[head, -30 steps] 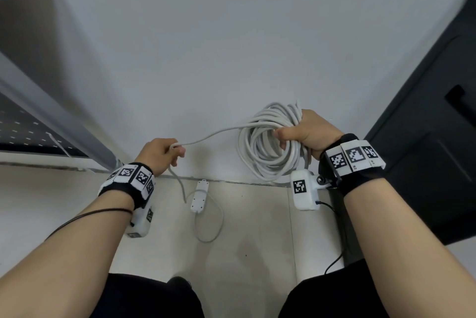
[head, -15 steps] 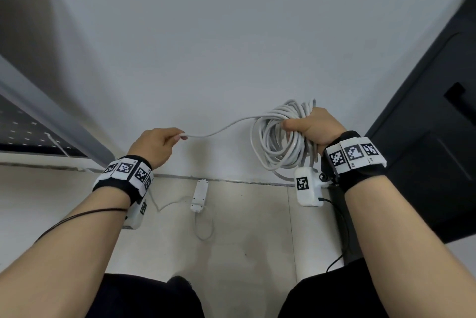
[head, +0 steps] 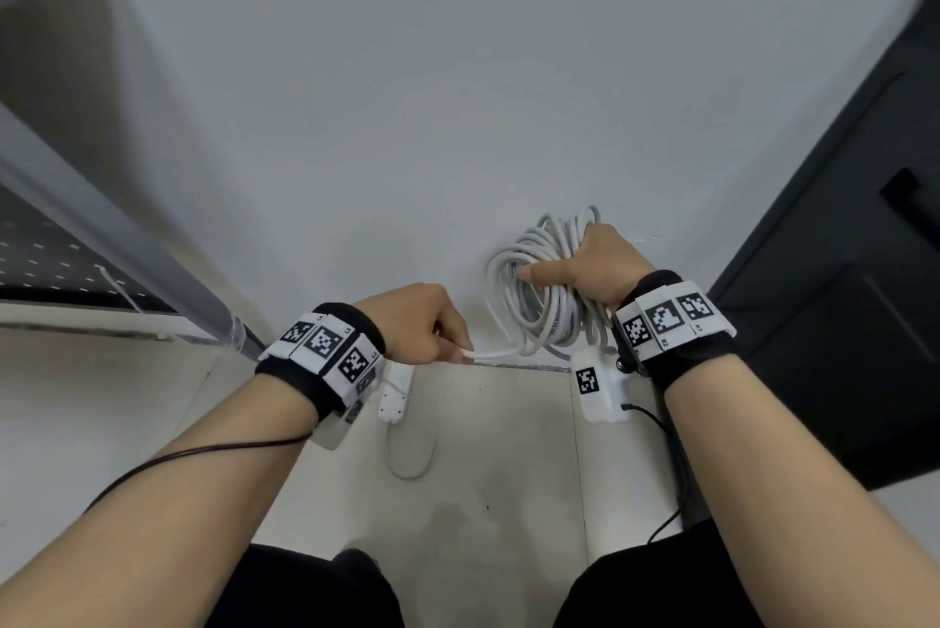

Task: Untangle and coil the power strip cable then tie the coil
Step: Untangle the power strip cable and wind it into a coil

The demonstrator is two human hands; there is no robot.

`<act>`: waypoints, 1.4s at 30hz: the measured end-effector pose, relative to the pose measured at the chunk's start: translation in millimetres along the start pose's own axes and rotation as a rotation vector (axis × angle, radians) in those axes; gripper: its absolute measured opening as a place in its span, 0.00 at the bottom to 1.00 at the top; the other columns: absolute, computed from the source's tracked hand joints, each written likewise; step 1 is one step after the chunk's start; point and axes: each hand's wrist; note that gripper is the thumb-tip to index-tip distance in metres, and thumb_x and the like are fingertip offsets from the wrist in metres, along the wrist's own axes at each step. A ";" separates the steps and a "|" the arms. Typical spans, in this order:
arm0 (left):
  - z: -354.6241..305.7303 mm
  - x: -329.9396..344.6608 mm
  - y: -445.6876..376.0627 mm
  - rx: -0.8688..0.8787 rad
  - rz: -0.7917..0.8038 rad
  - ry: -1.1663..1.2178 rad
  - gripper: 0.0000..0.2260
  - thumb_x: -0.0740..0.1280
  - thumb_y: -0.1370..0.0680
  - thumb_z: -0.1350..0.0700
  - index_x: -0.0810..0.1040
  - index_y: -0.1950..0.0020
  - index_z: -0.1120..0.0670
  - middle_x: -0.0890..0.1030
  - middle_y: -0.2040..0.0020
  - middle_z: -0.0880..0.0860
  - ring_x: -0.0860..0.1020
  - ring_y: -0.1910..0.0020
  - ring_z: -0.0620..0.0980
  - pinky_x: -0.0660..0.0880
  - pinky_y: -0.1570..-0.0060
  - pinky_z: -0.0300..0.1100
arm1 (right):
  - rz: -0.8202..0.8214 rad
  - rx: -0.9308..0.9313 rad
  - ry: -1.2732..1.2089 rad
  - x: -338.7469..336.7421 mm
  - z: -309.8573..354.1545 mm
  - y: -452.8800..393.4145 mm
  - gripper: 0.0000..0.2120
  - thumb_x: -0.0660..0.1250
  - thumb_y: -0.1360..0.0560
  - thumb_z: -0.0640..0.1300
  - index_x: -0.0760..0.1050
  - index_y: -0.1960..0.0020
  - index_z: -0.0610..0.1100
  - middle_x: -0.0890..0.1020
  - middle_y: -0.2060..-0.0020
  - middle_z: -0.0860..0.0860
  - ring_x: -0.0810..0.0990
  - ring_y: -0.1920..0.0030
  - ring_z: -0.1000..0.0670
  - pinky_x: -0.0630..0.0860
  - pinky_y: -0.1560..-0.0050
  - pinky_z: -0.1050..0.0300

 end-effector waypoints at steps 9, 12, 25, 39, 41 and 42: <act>-10.2 -0.6 3.3 0.119 -0.379 0.392 0.06 0.74 0.25 0.58 0.85 0.61 0.48 0.82 0.68 0.47 0.76 0.68 0.42 0.72 0.62 0.34 | 0.187 -0.094 0.074 22.6 7.6 7.8 0.26 0.80 0.35 0.55 0.81 0.47 0.36 0.86 0.53 0.41 0.85 0.51 0.41 0.80 0.45 0.40; -8.9 3.2 5.0 0.098 -0.491 0.511 0.09 0.74 0.26 0.59 0.84 0.64 0.47 0.80 0.71 0.42 0.74 0.73 0.36 0.69 0.66 0.27 | 0.254 -0.112 -0.019 26.9 14.5 12.4 0.34 0.78 0.36 0.61 0.80 0.45 0.34 0.84 0.50 0.36 0.83 0.47 0.35 0.77 0.41 0.35; -14.5 11.9 -0.2 0.059 -0.692 0.658 0.08 0.74 0.27 0.59 0.86 0.64 0.48 0.83 0.68 0.55 0.73 0.74 0.46 0.72 0.70 0.39 | 0.241 -0.102 0.076 31.2 11.5 6.5 0.28 0.82 0.38 0.51 0.79 0.44 0.38 0.85 0.50 0.40 0.84 0.48 0.42 0.79 0.41 0.43; -7.9 -5.1 6.6 0.116 -0.547 0.751 0.11 0.67 0.21 0.62 0.80 0.63 0.58 0.79 0.72 0.54 0.73 0.77 0.49 0.70 0.75 0.37 | 0.220 -0.153 -0.060 28.2 3.2 7.4 0.20 0.82 0.36 0.48 0.82 0.47 0.44 0.87 0.53 0.47 0.85 0.50 0.48 0.79 0.40 0.44; -5.4 -7.2 8.0 0.102 -0.526 0.708 0.12 0.67 0.20 0.60 0.81 0.64 0.56 0.76 0.74 0.53 0.70 0.78 0.48 0.68 0.76 0.36 | 0.239 -0.161 -0.090 30.2 3.6 7.2 0.21 0.82 0.36 0.49 0.83 0.47 0.44 0.87 0.53 0.47 0.85 0.49 0.47 0.78 0.40 0.43; -4.7 -7.6 8.4 0.099 -0.510 0.708 0.12 0.67 0.20 0.59 0.82 0.64 0.55 0.75 0.75 0.53 0.70 0.79 0.47 0.67 0.76 0.36 | 0.250 -0.165 -0.110 31.6 3.8 7.3 0.21 0.82 0.37 0.49 0.83 0.47 0.44 0.87 0.53 0.46 0.85 0.49 0.46 0.78 0.39 0.42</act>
Point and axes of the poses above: each hand's wrist, its own y-axis away from the middle knuckle, its own x-axis out of the palm, z = x × y
